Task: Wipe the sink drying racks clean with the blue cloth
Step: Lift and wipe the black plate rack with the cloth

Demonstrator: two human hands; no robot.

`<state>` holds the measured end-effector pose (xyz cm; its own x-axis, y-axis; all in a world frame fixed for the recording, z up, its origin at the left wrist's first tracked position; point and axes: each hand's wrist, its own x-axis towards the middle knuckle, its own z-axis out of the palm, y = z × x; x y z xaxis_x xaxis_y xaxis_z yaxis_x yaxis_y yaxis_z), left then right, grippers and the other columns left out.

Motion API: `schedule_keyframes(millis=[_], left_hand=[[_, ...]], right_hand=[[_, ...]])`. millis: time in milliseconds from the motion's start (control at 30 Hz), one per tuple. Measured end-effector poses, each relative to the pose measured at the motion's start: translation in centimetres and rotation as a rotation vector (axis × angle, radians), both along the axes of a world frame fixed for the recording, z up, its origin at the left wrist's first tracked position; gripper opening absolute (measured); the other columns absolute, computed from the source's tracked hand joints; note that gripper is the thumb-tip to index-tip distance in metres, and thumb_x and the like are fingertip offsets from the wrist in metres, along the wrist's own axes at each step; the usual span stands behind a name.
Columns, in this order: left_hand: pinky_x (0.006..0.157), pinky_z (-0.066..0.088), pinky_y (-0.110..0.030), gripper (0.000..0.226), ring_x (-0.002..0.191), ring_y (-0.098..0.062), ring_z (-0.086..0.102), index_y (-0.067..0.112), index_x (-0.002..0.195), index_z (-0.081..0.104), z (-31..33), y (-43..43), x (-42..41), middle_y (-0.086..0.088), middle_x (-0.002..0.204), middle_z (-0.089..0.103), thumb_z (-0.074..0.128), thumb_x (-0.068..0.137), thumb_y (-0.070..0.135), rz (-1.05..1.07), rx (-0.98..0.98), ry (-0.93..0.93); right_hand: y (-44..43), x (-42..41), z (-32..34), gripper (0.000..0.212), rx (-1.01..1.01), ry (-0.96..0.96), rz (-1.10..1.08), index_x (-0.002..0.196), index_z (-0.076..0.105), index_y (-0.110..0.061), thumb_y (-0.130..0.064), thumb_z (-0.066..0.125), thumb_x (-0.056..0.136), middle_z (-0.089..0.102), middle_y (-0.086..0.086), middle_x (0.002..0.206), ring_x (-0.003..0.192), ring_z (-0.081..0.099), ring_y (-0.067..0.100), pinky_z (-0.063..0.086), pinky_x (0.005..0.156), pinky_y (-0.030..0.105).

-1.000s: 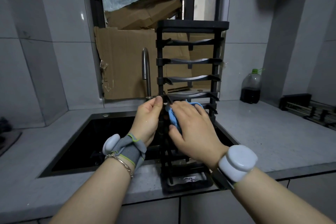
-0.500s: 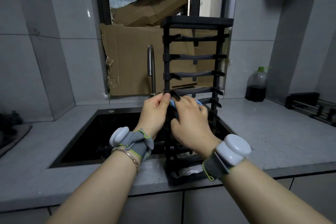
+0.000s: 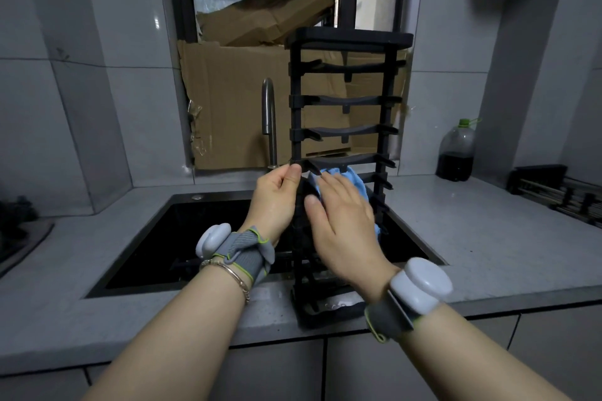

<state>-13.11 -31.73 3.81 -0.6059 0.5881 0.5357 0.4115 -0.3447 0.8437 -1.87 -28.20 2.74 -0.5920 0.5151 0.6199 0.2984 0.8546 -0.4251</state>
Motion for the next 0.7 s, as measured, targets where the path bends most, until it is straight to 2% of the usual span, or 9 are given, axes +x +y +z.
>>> schedule_keyframes(millis=[67, 133, 233, 367, 400, 467, 567, 633, 700], left_hand=[[0.079, 0.044, -0.036, 0.033, 0.080, -0.017, 0.051, 0.000, 0.085, 0.061, 0.0, 0.0, 0.1, -0.010, 0.082, 0.059, 0.042, 0.100, 0.022, -0.007, -0.011, -0.004], [0.078, 0.044, -0.032, 0.033, 0.081, -0.015, 0.052, 0.005, 0.084, 0.060, 0.1, 0.1, 0.3, -0.008, 0.083, 0.059, 0.039, 0.101, 0.025, -0.013, -0.031, 0.003], [0.076, 0.043, -0.030, 0.031, 0.078, -0.013, 0.052, 0.013, 0.080, 0.058, 0.0, 0.1, 0.4, -0.007, 0.082, 0.060, 0.040, 0.100, 0.027, -0.020, -0.020, -0.015], [0.079, 0.049, -0.036, 0.030, 0.083, -0.021, 0.060, 0.010, 0.088, 0.063, 0.0, 0.0, 0.1, -0.021, 0.094, 0.068, 0.041, 0.100, 0.026, -0.015, -0.017, -0.002], [0.076, 0.050, -0.035, 0.030, 0.081, -0.021, 0.061, 0.010, 0.090, 0.063, 0.1, -0.1, 0.1, -0.022, 0.093, 0.068, 0.040, 0.101, 0.027, -0.016, -0.022, -0.006], [0.068, 0.049, -0.026, 0.030, 0.074, -0.014, 0.061, 0.013, 0.089, 0.062, 0.2, -0.1, 0.3, -0.016, 0.087, 0.067, 0.038, 0.101, 0.026, -0.018, -0.026, -0.009], [0.071, 0.050, -0.029, 0.031, 0.070, -0.014, 0.062, 0.016, 0.086, 0.062, 0.0, -0.1, 0.7, -0.009, 0.081, 0.067, 0.037, 0.101, 0.025, -0.049, -0.015, 0.004], [0.069, 0.050, -0.029, 0.031, 0.069, -0.016, 0.061, 0.016, 0.084, 0.062, 0.0, -0.1, 1.1, -0.005, 0.078, 0.067, 0.038, 0.101, 0.024, -0.057, 0.002, 0.016], [0.068, 0.049, -0.029, 0.031, 0.069, -0.016, 0.059, 0.015, 0.083, 0.062, 0.0, 0.0, 1.1, -0.007, 0.077, 0.065, 0.039, 0.101, 0.024, -0.040, 0.012, 0.018]], right_hand=[[0.3, -1.4, -0.1, 0.074, -0.084, 0.156, 0.090, 0.129, 0.051, -0.013, -0.051, 0.009, 0.082, 0.048, 0.002, 0.137, 0.136, 0.029, 0.019, 0.020, 0.113, 0.044], [0.7, -1.7, -0.3, 0.070, -0.089, 0.206, 0.123, 0.123, 0.057, -0.013, -0.048, 0.011, 0.083, 0.055, 0.002, 0.128, 0.131, 0.035, 0.020, 0.025, 0.110, 0.043], [0.8, -0.7, -0.1, 0.061, -0.022, 0.140, 0.078, 0.129, 0.053, -0.018, -0.045, 0.016, 0.089, 0.050, -0.006, 0.135, 0.135, 0.027, 0.013, 0.024, 0.107, 0.037], [1.4, 0.9, -0.2, 0.066, 0.172, -0.022, -0.076, 0.139, 0.041, -0.026, -0.054, 0.013, 0.086, 0.041, -0.011, 0.143, 0.134, 0.023, 0.010, 0.025, 0.099, 0.037], [1.8, 1.3, -0.4, 0.065, 0.222, -0.060, -0.129, 0.140, 0.039, -0.024, -0.053, 0.018, 0.086, 0.041, -0.009, 0.144, 0.134, 0.025, 0.013, 0.028, 0.097, 0.040], [2.6, 2.3, -0.7, 0.061, 0.297, -0.163, -0.243, 0.142, 0.036, -0.018, -0.043, 0.041, 0.087, 0.040, -0.002, 0.146, 0.132, 0.032, 0.021, 0.034, 0.093, 0.043], [2.7, 2.8, -0.4, 0.072, 0.299, -0.268, -0.371, 0.142, 0.036, -0.011, -0.025, 0.064, 0.077, 0.039, 0.006, 0.145, 0.124, 0.040, 0.030, 0.038, 0.084, 0.042], [2.0, 2.3, 0.4, 0.068, 0.264, -0.245, -0.374, 0.142, 0.033, -0.011, -0.021, 0.061, 0.080, 0.036, 0.005, 0.146, 0.119, 0.038, 0.030, 0.037, 0.084, 0.040], [1.2, 1.5, 0.8, 0.065, 0.181, -0.209, -0.297, 0.144, 0.028, -0.015, -0.018, 0.053, 0.085, 0.029, 0.001, 0.149, 0.123, 0.031, 0.027, 0.034, 0.094, 0.038]])
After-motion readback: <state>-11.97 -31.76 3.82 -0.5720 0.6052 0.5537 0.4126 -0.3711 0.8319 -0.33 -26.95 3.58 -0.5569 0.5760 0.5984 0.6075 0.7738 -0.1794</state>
